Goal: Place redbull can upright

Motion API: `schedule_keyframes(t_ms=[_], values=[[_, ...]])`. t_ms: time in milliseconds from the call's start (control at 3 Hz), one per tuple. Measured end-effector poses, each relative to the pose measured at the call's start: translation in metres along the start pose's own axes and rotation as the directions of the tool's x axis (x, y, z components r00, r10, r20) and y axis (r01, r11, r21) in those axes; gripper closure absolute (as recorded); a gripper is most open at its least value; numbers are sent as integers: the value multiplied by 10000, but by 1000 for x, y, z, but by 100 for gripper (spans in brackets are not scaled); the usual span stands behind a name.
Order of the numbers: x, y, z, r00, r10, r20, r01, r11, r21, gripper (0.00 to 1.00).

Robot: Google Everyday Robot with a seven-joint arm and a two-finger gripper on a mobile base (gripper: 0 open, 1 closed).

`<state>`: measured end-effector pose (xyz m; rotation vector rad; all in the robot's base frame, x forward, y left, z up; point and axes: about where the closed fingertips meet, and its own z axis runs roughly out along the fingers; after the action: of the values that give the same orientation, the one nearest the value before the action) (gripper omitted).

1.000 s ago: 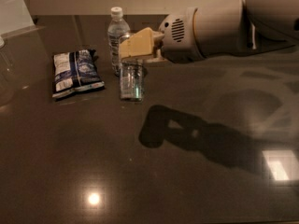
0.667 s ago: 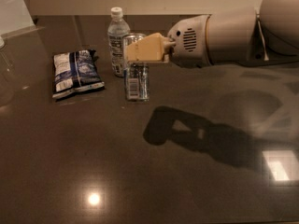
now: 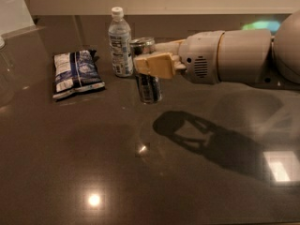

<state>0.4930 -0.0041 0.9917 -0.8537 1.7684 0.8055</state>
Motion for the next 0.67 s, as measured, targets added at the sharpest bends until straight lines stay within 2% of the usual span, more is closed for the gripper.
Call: schedule_keyframes(t_ms=[333,667], values=[[-3,7,-12,9764,-2124,400,2109,9767,399,100],[-1,5,-21,9236,-3774,677,3725,9250,745,100]])
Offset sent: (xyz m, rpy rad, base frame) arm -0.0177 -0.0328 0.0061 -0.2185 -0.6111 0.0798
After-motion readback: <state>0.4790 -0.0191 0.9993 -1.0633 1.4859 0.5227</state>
